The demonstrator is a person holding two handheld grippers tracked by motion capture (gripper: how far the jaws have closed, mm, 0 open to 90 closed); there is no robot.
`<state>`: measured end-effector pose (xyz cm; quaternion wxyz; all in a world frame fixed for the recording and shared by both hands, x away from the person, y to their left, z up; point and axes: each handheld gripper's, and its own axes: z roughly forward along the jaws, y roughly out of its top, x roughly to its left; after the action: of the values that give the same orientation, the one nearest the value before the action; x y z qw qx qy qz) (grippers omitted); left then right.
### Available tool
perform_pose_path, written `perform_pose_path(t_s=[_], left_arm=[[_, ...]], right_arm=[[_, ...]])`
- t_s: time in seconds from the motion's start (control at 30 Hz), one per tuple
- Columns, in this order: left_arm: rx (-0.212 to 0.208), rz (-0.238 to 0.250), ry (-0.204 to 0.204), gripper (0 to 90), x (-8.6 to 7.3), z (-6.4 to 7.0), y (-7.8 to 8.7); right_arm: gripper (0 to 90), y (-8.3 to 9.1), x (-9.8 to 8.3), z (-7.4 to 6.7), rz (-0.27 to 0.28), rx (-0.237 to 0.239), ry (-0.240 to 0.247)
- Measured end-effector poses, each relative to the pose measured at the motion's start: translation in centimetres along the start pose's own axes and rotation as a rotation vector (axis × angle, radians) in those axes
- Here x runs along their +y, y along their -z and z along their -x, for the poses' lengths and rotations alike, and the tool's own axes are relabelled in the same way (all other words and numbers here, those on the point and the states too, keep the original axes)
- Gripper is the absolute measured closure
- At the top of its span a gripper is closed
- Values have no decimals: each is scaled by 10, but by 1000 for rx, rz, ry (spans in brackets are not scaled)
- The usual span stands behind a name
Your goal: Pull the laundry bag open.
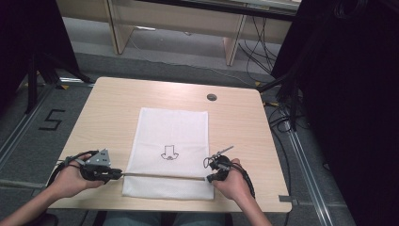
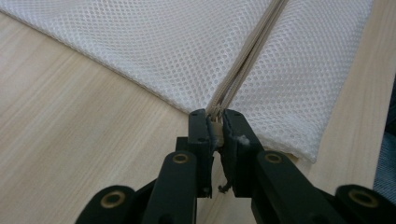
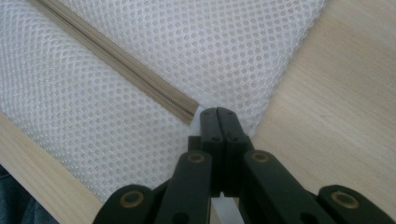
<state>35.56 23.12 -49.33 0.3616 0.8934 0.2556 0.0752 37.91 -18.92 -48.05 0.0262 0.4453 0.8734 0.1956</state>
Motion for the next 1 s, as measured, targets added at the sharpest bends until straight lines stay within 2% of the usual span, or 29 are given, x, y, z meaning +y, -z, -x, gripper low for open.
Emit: perform_pose_path(t_s=[0.03, 0.07, 0.1, 0.2, 0.3, 0.33, 0.37, 0.4, 0.43, 0.5, 0.53, 0.57, 0.6, 0.67, 0.77, 0.8, 0.87, 0.9, 0.93, 0.97, 1.0], left_arm=[[4, -22, -21, 818, 0, -1, 1], [0, -18, -11, 818, 0, 0, -1], [12, -37, -24, 818, 0, 0, 0], [10, -60, -34, 818, 0, -2, -1], [5, -49, 5, 818, -1, 1, -4], [3, -115, -71, 818, 0, -4, 0], [16, -73, -9, 819, -2, 1, -4], [6, -76, -16, 818, -1, 1, -4], [21, -82, -18, 818, -2, 1, -4], [-4, -84, -19, 817, -2, 0, -4], [-4, -51, 8, 817, -4, 1, -6], [-15, -48, 11, 816, -5, -1, -5], [-24, -33, 34, 815, -5, -1, -5], [-30, -20, 38, 813, -5, -1, -4], [-25, -20, 21, 800, -5, -3, -2], [-24, -11, 21, 764, -5, -3, -2], [-23, 18, 45, 641, -4, -3, -2], [-16, 43, 53, 585, -3, -3, 0], [-16, 43, 53, 522, -3, -3, 0], [-8, 78, 60, 487, -1, -4, 2], [-7, 92, 72, 461, -1, -5, 2]], right_arm=[[900, 0, 0, 0, 0, 0, 0], [900, 0, 0, 0, -1, 0, -1], [900, 0, 0, 0, 0, 0, 0], [900, 0, 0, 0, 0, 0, 2], [900, 0, 0, 0, -2, -1, -3], [900, 0, 0, 0, -4, 0, -3], [900, 0, 0, 0, -6, 1, -4], [900, 0, 0, 0, -5, 0, -3], [900, 0, 0, 0, -4, 0, -1], [900, 0, 0, 0, -4, 0, -2], [900, 0, 0, 0, -4, 0, -4], [900, 0, 0, 1, -3, 3, 1], [900, 0, 0, 0, -8, 1, -19], [900, 0, 0, 1, -6, 8, -25], [900, 0, 0, 1, -6, 10, -23], [900, 0, -1, 1, -4, 13, -22], [889, 0, -2, 1, 10, 7, -16], [886, 1, -2, 1, -2, 2, -35], [886, 1, -2, 1, -2, 2, -35], [869, 2, -4, 0, 14, 3, -35], [857, 1, -4, 2, 30, 14, -7]])
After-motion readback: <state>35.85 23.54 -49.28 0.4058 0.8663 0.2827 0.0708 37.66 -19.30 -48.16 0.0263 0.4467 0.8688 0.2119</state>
